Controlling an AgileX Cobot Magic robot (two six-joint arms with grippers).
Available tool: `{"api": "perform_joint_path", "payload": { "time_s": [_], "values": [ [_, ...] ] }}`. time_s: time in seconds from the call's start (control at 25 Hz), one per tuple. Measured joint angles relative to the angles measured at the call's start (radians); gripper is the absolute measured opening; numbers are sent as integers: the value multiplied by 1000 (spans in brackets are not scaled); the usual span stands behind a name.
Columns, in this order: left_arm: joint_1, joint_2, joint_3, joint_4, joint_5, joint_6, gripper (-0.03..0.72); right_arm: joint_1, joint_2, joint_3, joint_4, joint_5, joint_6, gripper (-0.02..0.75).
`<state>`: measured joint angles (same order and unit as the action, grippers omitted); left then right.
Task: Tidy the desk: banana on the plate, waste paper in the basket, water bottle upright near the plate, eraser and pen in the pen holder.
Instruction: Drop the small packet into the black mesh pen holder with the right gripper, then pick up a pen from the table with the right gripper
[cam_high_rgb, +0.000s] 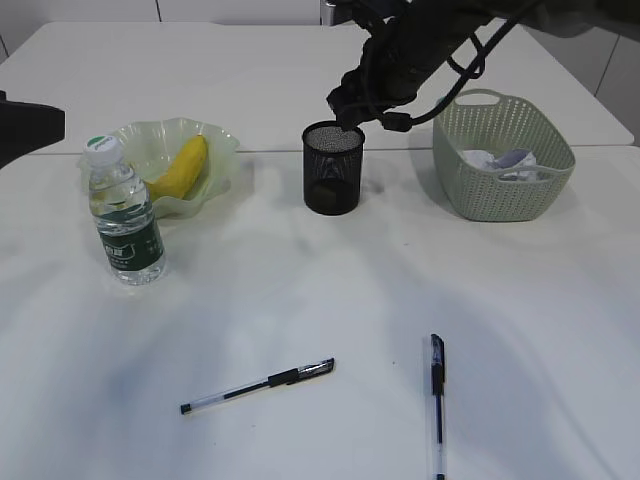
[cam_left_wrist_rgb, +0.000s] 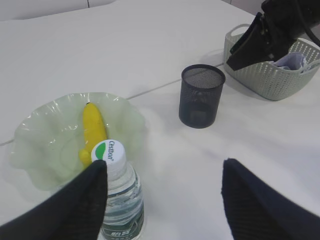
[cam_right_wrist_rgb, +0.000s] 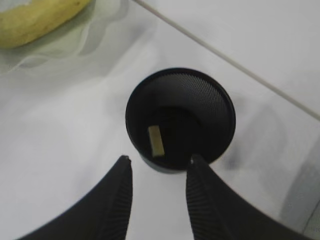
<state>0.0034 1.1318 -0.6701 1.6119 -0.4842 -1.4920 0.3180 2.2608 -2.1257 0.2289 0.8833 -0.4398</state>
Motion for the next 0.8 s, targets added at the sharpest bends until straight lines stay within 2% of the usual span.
{"api": "perform_joint_path", "payload": {
  "time_s": [0.48,0.8],
  "values": [
    [0,0,0,2,-6,0,508,-8,-133,-2,-42,329,123,274],
    [0,0,0,2,-12,-2,508,-8,-214,-8,-43,360,241,274]
  ]
}}
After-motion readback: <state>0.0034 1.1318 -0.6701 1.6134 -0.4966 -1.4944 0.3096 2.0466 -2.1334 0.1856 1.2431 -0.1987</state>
